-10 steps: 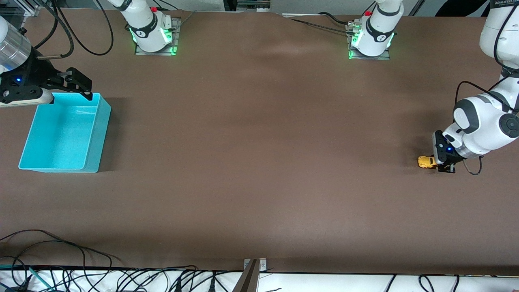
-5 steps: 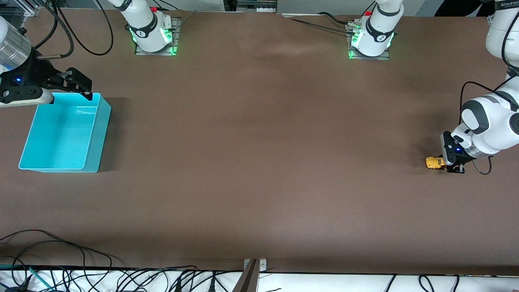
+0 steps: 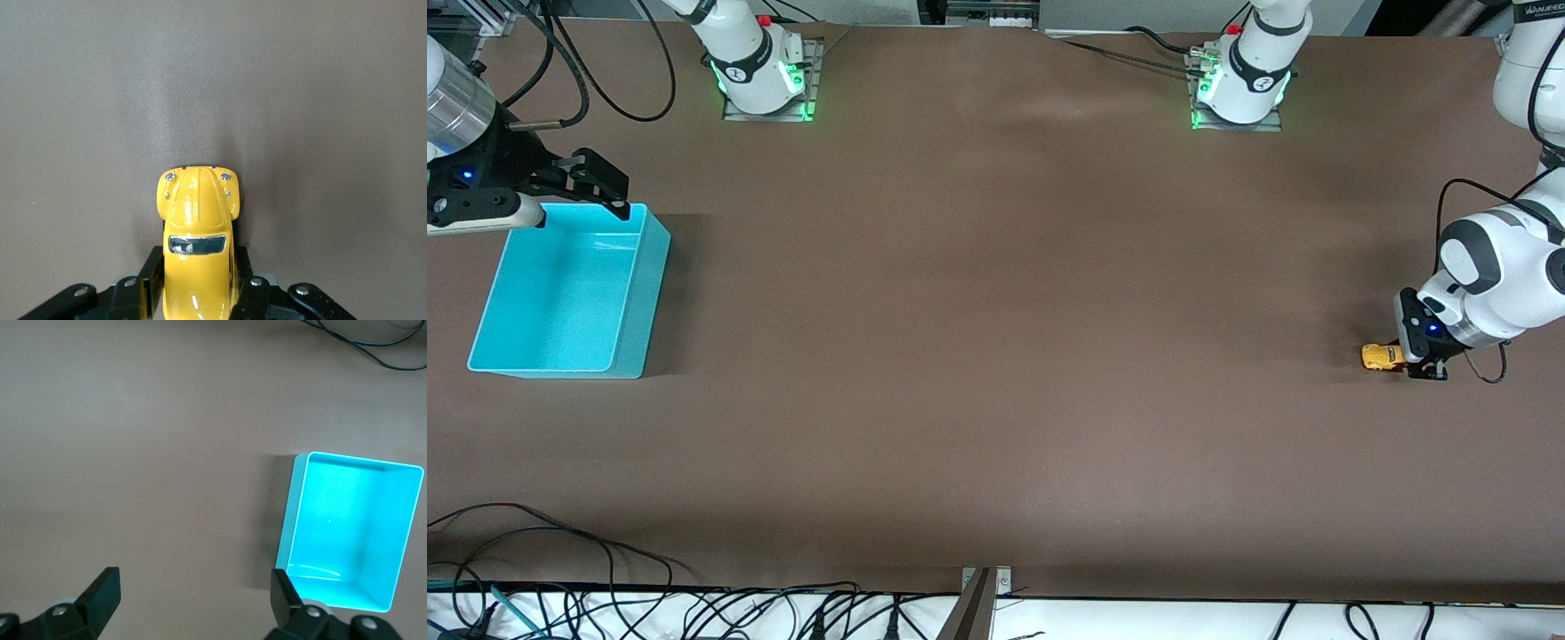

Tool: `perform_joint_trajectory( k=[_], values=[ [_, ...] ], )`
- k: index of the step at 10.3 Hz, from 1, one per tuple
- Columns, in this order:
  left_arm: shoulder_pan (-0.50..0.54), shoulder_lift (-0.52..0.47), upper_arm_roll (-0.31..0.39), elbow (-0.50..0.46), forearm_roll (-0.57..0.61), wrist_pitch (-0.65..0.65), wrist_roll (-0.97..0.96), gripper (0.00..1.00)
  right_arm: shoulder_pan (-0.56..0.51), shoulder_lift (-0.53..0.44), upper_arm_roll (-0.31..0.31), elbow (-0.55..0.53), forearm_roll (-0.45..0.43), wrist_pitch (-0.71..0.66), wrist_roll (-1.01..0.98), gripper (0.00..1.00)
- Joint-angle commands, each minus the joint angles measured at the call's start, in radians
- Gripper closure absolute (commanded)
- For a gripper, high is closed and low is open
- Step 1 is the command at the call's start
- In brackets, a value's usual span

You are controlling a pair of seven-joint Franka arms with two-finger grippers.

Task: Wind up and store yellow beetle car
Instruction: 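Drag the held car backward along the table with the left gripper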

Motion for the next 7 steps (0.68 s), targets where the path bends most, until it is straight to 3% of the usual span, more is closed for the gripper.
perform_joint_trajectory(
  k=[1, 7],
  values=[
    [0.011, 0.058, 0.000, 0.034, 0.015, 0.009, 0.020, 0.95, 0.000, -0.009, -0.001, 0.000, 0.000, -0.004, 0.013, 0.00],
    [0.012, 0.060, 0.000, 0.036, 0.006, 0.009, 0.014, 0.95, 0.000, -0.011, -0.001, 0.000, 0.000, -0.002, 0.013, 0.00]
  ],
)
